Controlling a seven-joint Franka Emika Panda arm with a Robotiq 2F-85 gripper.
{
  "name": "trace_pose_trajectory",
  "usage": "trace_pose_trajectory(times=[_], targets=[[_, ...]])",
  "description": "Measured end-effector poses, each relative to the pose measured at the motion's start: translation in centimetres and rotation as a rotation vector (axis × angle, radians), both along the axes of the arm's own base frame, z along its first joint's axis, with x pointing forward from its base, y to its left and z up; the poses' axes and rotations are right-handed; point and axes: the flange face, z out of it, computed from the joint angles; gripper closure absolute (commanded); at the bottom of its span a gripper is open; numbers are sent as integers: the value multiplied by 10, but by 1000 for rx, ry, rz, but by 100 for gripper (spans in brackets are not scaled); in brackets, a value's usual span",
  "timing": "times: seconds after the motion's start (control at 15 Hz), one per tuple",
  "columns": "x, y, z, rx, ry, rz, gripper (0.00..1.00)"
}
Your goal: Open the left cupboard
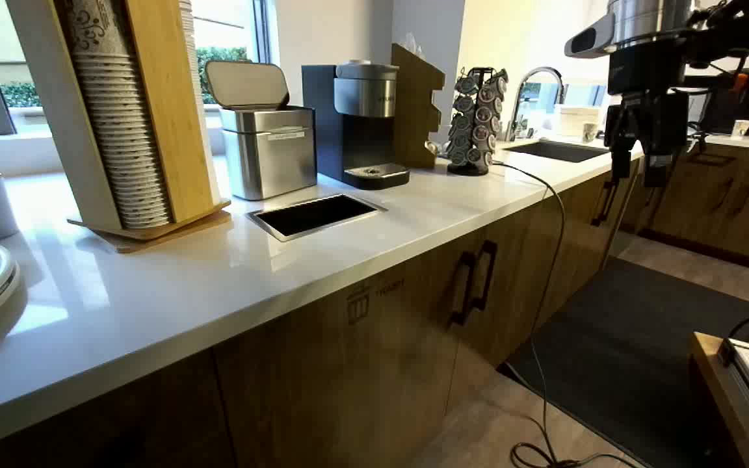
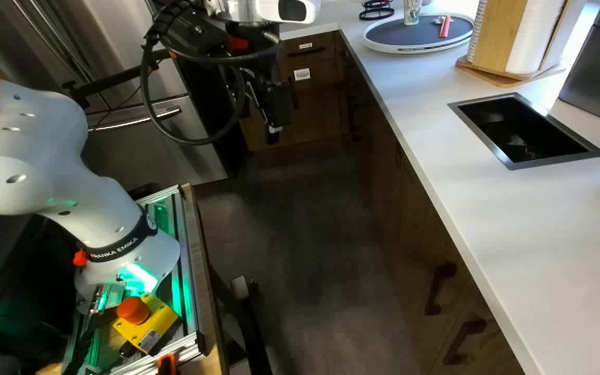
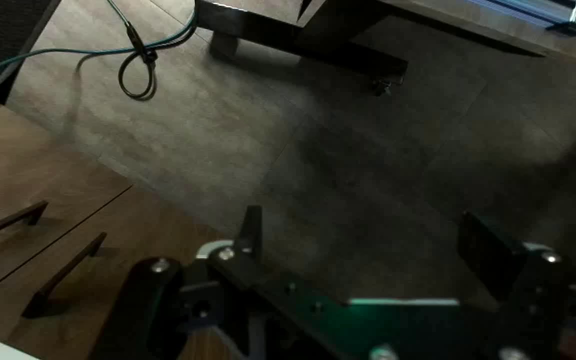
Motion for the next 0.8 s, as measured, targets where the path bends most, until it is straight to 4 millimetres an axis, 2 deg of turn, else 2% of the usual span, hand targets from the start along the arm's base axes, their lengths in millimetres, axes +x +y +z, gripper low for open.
trace_pose_trajectory(times=[0.67,0.8], targets=[[0,0,0,0,0,0,0],[10,-1,1,5,-65,-61,0]])
